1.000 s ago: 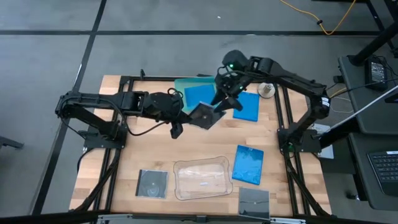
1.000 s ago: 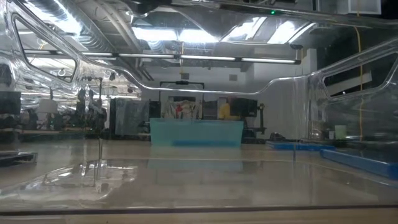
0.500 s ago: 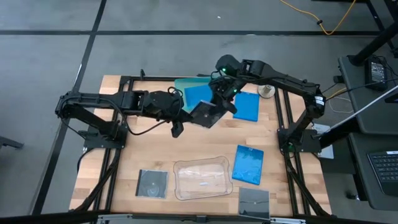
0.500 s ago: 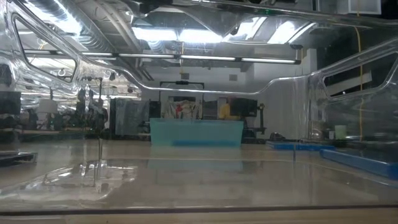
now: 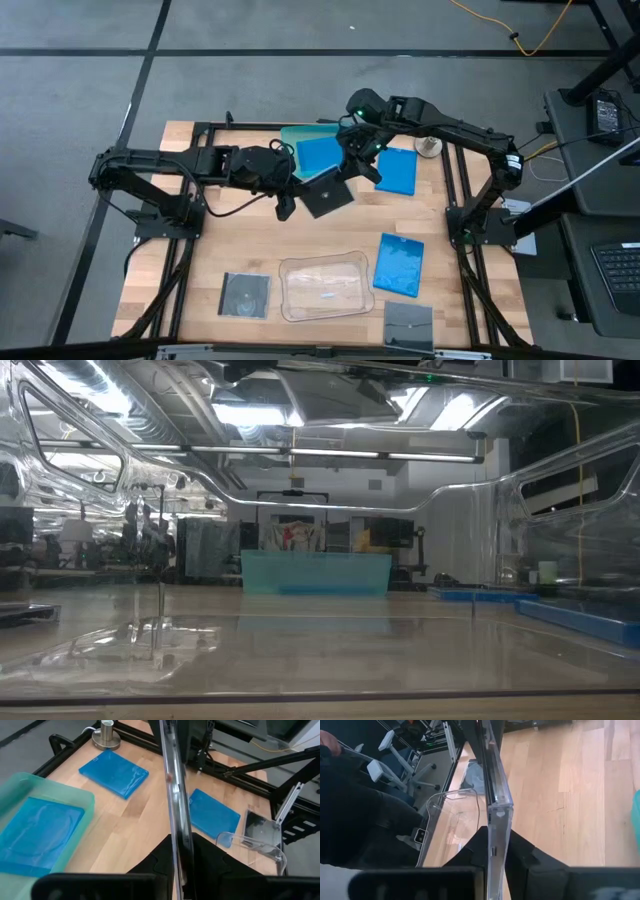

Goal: Pick & place jewel cases by type
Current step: Put the top black CD case into the transparent bin

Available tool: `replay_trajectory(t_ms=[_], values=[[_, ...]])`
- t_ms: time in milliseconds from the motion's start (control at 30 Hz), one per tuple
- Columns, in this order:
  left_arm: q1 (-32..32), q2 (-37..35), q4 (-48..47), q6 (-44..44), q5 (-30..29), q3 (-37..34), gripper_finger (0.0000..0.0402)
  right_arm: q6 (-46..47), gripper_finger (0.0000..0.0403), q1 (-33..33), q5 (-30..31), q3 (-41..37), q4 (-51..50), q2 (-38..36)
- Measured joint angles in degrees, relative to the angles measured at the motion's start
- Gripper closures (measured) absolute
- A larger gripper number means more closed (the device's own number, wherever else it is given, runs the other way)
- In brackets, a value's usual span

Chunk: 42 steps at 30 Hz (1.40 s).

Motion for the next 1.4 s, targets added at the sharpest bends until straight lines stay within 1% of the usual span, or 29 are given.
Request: replay_trajectory(t_ms=[267, 500, 633, 667, 767, 933, 1033, 1200, 1400], values=[[0.0, 0.0, 0.0, 0.1, 0.2, 0.0, 0.0357, 0.0, 0.0363, 0.0, 0.0, 0.0, -0.1, 0.0], [0.9, -2.0, -0.9, 0.8, 7.6, 0.0, 0.0347, -0.1, 0.0363, 0.2, -0.4, 0.2, -3.2, 0.0], [1.2, -5.5, -2.3, -0.5, 9.7, -0.1, 0.0334, -0.2, 0.0363, 0.0, -0.4, 0.2, -6.9, 0.0], [1.2, -6.5, -2.0, -0.5, 10.0, 0.0, 0.033, -0.1, 0.0363, 0.0, 0.5, 0.2, -8.6, -0.1], [1.7, -9.2, -2.7, -0.6, 9.5, 0.0, 0.0323, -1.6, 0.0363, -0.1, 1.5, 1.3, -11.9, 0.1], [3.4, -12.9, -3.9, -0.3, 6.8, 0.0, 0.032, -1.7, 0.0363, 0.2, 1.9, 3.4, -17.1, 0.1], [4.7, -14.3, -4.5, 0.8, 6.4, 0.0, 0.032, -1.7, 0.0363, 1.5, 1.9, 4.8, -17.6, 0.0], [7.6, -15.6, -4.6, 2.1, 6.2, 0.0, 0.032, -1.3, 0.0363, 5.4, 1.7, 7.5, -20.2, 0.2], [10.7, -15.7, -4.7, 3.6, 8.1, 0.0, 0.032, 2.9, 0.0363, 10.4, 1.7, 8.1, -20.3, 0.3]])
